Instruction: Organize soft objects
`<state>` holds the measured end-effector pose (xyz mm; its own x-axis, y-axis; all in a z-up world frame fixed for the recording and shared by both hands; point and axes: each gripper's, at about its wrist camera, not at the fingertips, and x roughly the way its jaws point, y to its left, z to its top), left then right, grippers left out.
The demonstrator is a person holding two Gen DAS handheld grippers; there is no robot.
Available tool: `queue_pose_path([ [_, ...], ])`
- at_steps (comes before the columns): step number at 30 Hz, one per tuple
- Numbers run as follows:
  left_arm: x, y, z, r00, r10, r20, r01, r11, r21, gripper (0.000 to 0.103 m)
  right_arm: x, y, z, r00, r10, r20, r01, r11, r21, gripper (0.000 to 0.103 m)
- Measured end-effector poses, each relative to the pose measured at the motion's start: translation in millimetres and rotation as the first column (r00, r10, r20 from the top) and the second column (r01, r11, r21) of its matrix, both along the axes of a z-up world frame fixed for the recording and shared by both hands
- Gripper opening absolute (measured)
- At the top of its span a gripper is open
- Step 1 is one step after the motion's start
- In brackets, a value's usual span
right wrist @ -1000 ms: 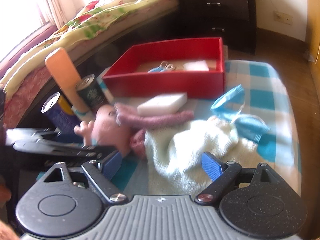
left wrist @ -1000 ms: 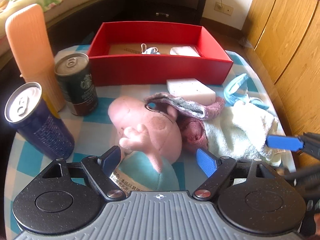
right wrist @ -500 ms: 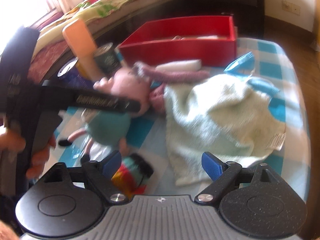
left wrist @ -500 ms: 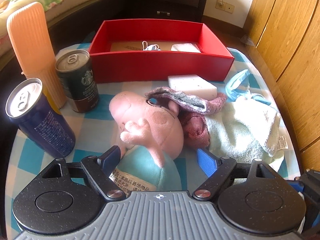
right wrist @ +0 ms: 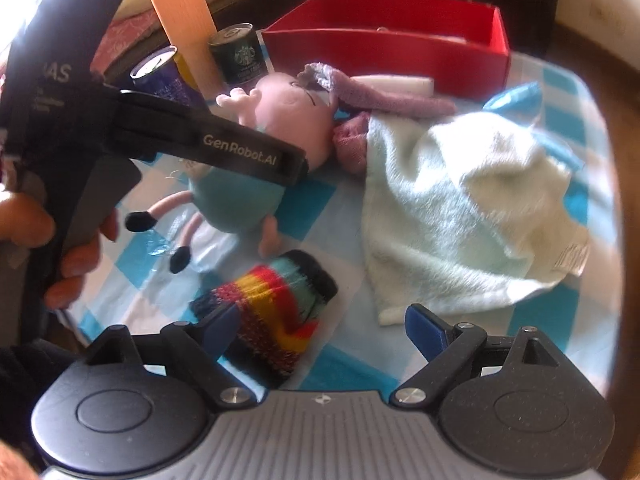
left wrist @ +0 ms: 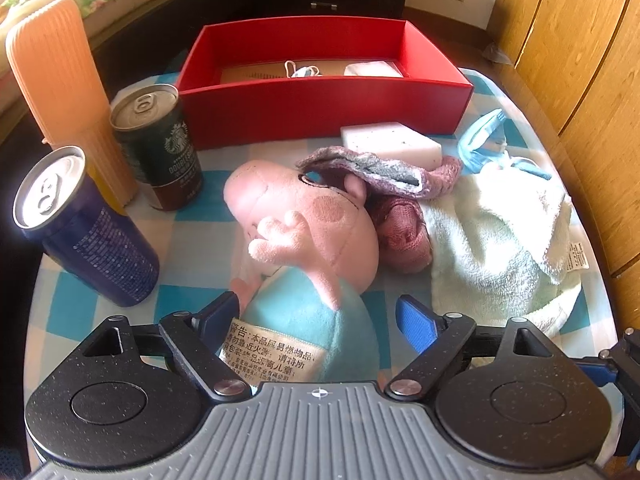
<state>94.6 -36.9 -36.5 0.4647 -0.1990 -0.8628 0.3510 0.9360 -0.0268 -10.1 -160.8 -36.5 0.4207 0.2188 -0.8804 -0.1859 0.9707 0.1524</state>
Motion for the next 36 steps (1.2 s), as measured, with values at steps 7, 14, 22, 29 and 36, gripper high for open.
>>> queue_pose_path([
  [7, -0.4, -0.2, -1.2, 1.0, -0.004, -0.007, 0.004, 1.0, 0.003, 0.084, 2.3, 13.7, -3.9, 0.999, 0.043, -0.006, -0.044, 0.997, -0.06, 0.069],
  [14, 2.5, -7.3, -4.5, 1.0, -0.017, -0.013, 0.017, 0.999, 0.028, 0.085, 3.3, 26.9, -7.5, 0.996, 0.092, -0.003, -0.092, 0.99, -0.103, 0.069],
  [22, 12.1, -13.5, -12.0, 0.999, -0.024, -0.032, 0.026, 0.999, 0.045, 0.086, 8.5, 38.6, -11.7, 0.992, 0.125, -0.01, -0.126, 0.984, -0.126, 0.07],
  [29, 19.3, -15.6, -20.7, 0.998, -0.018, -0.054, 0.021, 0.998, 0.061, 0.079, 13.5, 41.7, -20.5, 0.988, 0.153, -0.023, -0.154, 0.979, -0.133, 0.067],
  [36, 22.1, -7.1, -22.4, 0.997, -0.008, -0.083, 0.012, 0.999, 0.05, 0.068, 15.4, 39.8, -28.2, 0.983, 0.17, -0.068, -0.176, 0.981, -0.087, 0.039],
])
